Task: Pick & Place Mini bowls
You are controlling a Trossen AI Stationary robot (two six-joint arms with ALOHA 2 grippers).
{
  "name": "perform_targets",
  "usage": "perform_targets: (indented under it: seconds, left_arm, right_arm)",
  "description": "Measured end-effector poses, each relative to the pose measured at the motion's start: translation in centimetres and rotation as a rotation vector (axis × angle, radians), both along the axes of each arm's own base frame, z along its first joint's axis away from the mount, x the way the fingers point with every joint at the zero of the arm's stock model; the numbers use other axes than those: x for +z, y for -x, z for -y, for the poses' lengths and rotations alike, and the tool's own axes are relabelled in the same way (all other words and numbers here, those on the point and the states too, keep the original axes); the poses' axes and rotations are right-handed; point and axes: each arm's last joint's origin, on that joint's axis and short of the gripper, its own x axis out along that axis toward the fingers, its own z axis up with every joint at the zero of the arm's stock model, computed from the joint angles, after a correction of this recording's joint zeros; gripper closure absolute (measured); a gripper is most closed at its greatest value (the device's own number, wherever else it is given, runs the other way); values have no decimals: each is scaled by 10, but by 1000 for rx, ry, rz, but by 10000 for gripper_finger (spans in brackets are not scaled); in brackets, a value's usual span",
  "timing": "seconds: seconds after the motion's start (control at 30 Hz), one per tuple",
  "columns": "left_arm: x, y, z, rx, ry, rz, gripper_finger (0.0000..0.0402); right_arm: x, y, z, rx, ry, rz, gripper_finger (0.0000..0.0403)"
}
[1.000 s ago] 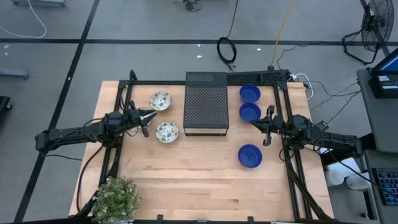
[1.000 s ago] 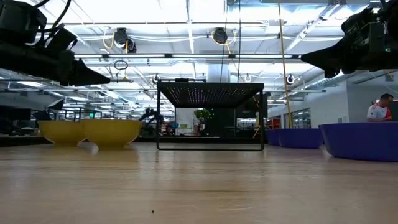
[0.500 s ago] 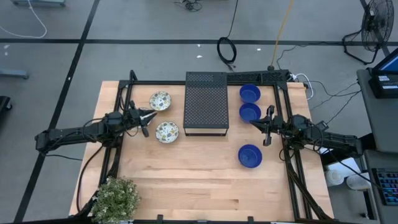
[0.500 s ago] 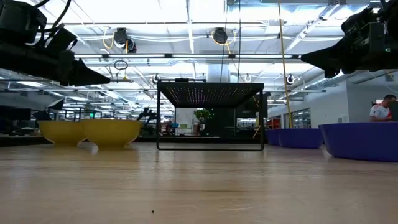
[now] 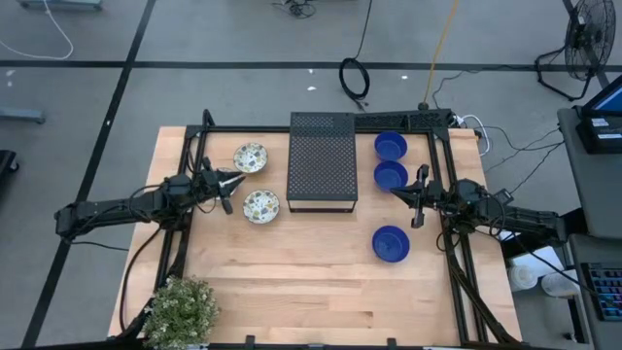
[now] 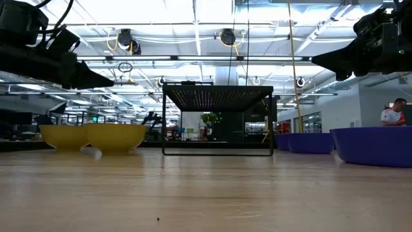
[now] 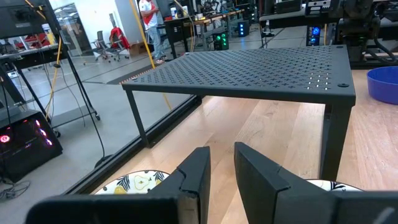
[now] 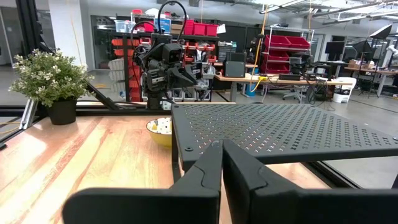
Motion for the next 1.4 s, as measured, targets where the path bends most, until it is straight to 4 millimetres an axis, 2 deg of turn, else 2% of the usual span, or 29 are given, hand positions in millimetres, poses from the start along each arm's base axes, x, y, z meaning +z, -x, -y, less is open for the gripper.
perform_targets:
  seconds: [0.3,0.5,0.57,0.8,1.03,1.23,1.4]
  left_arm:
    - [0,0,0,0,0,1,325]
    - [0,0,0,0,0,0,325]
    - [0,0,0,1,0,0,325]
    - [0,0,0,0,0,0,325]
    - [0,0,0,0,0,0,325]
    - [0,0,0,0,0,0,325]
    - [0,0,0,1,0,0,325]
  right_arm:
    - [0,0,0,6,-28,8,403]
    - [7,1,0,52,-409,143,403]
    - [7,1,0,56,-471,158,403]
    - [7,1,0,55,-427,151,403]
    - [8,-2,-8,227,-450,117,403]
    - [33,1,-14,350,-389,357,403]
    - [52,8,-27,609,-334,520,403]
